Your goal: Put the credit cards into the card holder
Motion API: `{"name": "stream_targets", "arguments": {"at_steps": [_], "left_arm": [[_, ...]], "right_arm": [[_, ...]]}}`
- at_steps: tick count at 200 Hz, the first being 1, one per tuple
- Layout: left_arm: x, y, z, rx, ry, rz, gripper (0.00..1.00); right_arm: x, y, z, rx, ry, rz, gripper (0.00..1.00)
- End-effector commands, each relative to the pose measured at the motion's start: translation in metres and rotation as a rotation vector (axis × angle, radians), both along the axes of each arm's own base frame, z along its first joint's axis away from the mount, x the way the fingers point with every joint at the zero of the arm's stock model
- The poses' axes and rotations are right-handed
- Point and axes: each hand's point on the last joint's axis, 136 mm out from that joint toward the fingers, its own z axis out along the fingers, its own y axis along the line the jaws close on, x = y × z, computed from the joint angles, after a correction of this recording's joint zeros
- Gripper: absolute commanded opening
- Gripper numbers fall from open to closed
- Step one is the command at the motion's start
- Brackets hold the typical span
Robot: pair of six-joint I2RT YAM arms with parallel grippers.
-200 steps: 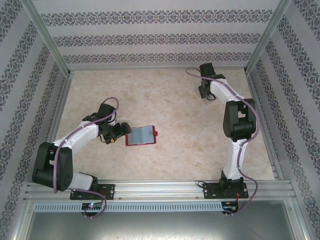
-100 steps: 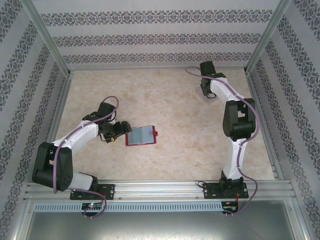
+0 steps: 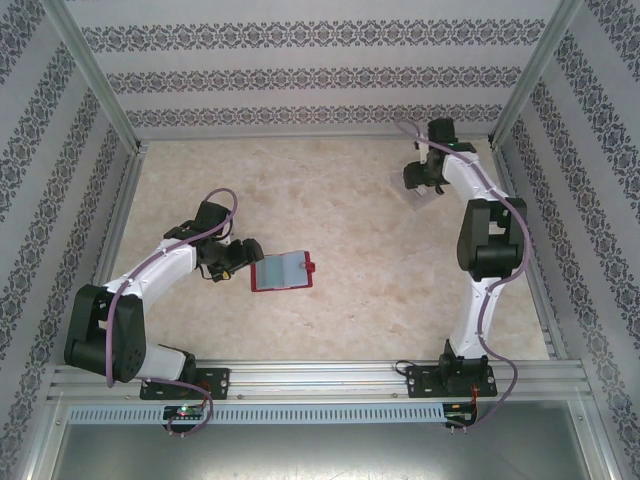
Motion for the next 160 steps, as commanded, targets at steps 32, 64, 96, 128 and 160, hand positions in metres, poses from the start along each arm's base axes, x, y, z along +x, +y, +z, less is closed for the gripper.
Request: {"name": "stream_targets", "arguments": {"at_steps": [32,64,96,128,160], "left_arm": [[0.003,-0.004,0.004,-0.005,-0.012,-0.027,0.83],[0.002,-0.004,0.004,-0.011,-0.013,-0.028,0.83],[0.0,-0.005,0.003,-0.016,-0.015,-0.032,0.83],[-0.001,-0.006,0.002,-0.024,-0.019,-0.033,0.83],[-0.002,-0.006,0.004,-0.028,-0.026,-0.033,0.83]], "right_arm": [[0.003,0.028,-0.003,0.377,0.058,-0.022,0.71],[0.002,0.028,-0.014,0.381,0.081,-0.038,0.73],[0.003,0.02,-0.02,0.337,0.081,-0.057,0.8],[0.0,0.029,-0.023,0.389,0.116,-0.041,0.81],[-0.009,0.049,-0.024,0.512,0.139,-0.039,0.82]]}}
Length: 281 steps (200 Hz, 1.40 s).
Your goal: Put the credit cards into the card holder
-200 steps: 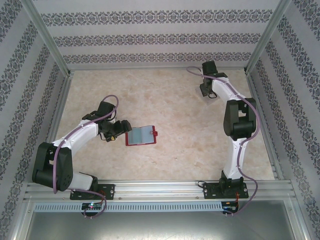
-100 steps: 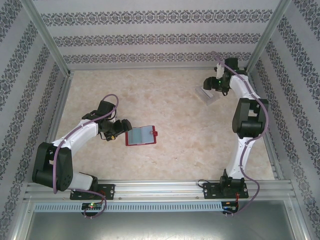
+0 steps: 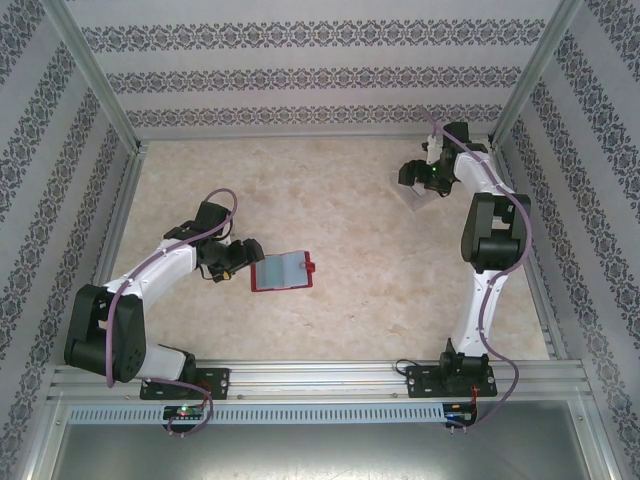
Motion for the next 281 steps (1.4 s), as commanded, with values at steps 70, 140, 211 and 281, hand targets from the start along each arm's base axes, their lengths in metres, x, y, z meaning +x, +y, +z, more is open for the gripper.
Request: {"name": "stream_targets", "arguments": {"at_steps": [70,140,211,281], "left_arm": [[-0.006,-0.003,0.005,-0.023,-0.034,-0.025,0.83],[-0.007,-0.004,0.003,-0.027,-0.035,-0.026,0.83],[-0.006,-0.006,-0.001,-0.036,-0.027,-0.031,0.83],[-0.005,-0.005,0.004,-0.027,-0.035,-0.027,0.83]], "right_arm": [[-0.027,0.055,0.006,0.237,0.043,-0.021,0.81],[-0.043,0.075,0.044,0.323,-0.004,-0.068,0.81],[-0.046,0.055,0.043,-0.253,-0.08,-0.068,0.8],[-0.028,0.044,0.026,-0.415,-0.054,0.021,0.83]]}}
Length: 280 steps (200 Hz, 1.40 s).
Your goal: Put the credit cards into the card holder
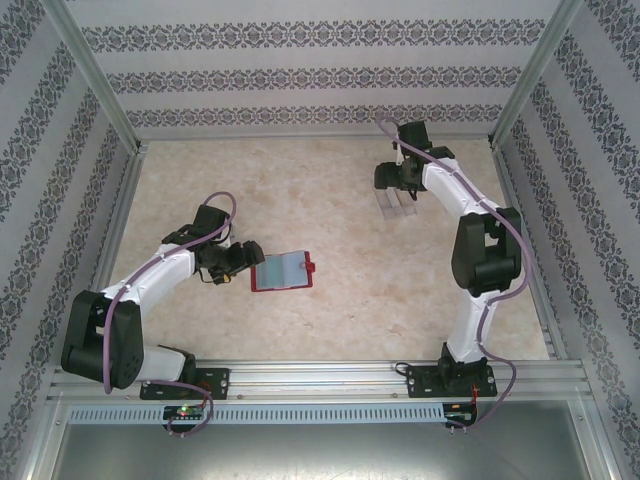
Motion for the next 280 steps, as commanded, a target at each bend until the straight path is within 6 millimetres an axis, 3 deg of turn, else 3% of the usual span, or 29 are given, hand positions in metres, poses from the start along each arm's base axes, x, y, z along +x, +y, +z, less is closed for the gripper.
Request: {"name": "stream_targets", "arguments": {"at_steps": [1,40,105,129,162,220,260,280], "left_arm": [[0.0,-0.001,0.002,0.001,-0.016,-0.017,0.83],[0.002,-0.002,0.004,-0.001,-0.016,-0.017,0.83],[0.001,-0.001,0.002,0.002,-0.01,-0.012,0.83],[0.001,-0.001,0.001,-0.001,-0.01,-0.011,0.83],[0.002,-0.002,0.001,-0.002,-0.011,-0.008,0.83],[-0.002,0.0,-0.002,0.006,-0.004,-0.009,0.83],[-0.001,0.0,-0.002,0.005,-0.007,-0.009,0.83],[-0.001,0.0,-0.001,0.004,-0.007,-0.01,0.83]], "right_arm": [[-0.002,-0.011,-0.014,-0.083,0.055,0.036,0.83],[-0.001,-0.006,-0.031,-0.084,0.091,0.078,0.84],[0.001,-0.034,-0.05,-0.265,0.125,0.057,0.83],[0.004,-0.042,-0.047,-0.37,0.105,0.059,0.84],[0.012,-0.039,-0.034,-0.501,0.057,0.1,0.83],[0.019,-0.043,-0.021,-0.543,0.033,0.087,0.78],[0.017,-0.043,-0.025,-0.523,0.049,0.097,0.64],[0.017,-0.044,-0.026,-0.503,0.054,0.089,0.63]]}}
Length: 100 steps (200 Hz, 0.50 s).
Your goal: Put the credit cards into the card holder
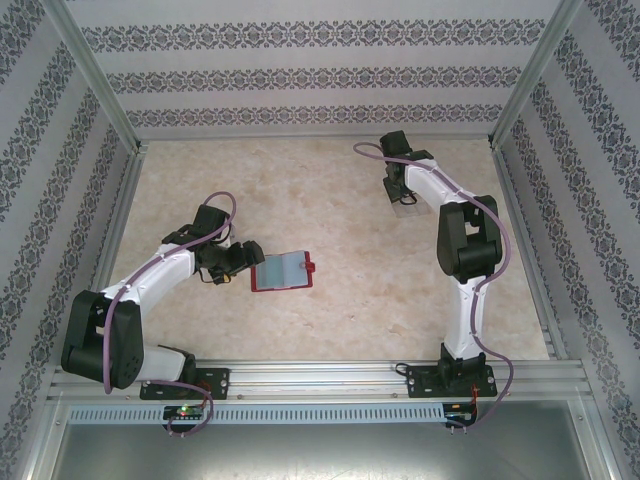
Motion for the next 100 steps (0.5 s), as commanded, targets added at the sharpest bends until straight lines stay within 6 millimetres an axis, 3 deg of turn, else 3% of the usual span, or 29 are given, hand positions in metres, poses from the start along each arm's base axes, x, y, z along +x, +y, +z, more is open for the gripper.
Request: {"name": "stream_targets", "arguments": {"at_steps": [1,65,83,100], "left_arm": [[-0.0008,-0.0005,-0.0014,0.003,-0.007,-0.011,0.83],[-0.0018,-0.0006,-0.0026,0.002,-0.002,-0.011,0.83],[-0.002,-0.0004,-0.0027,0.003,-0.001,-0.012,0.83],[-0.0017,-0.0003,-0.0024,0.004,-0.003,-0.012,0.83]], "right_arm": [[0.0108,-0.0061,0.0119,0.0,-0.039,-0.024,0.63],[0.0114,-0.0083,0.0095,0.19,-0.058,-0.09,0.68],[0.0112,-0.0103,0.0077,0.188,-0.058,-0.098,0.67],[0.0109,-0.0078,0.0075,0.214,-0.055,-0.099,0.58]]}}
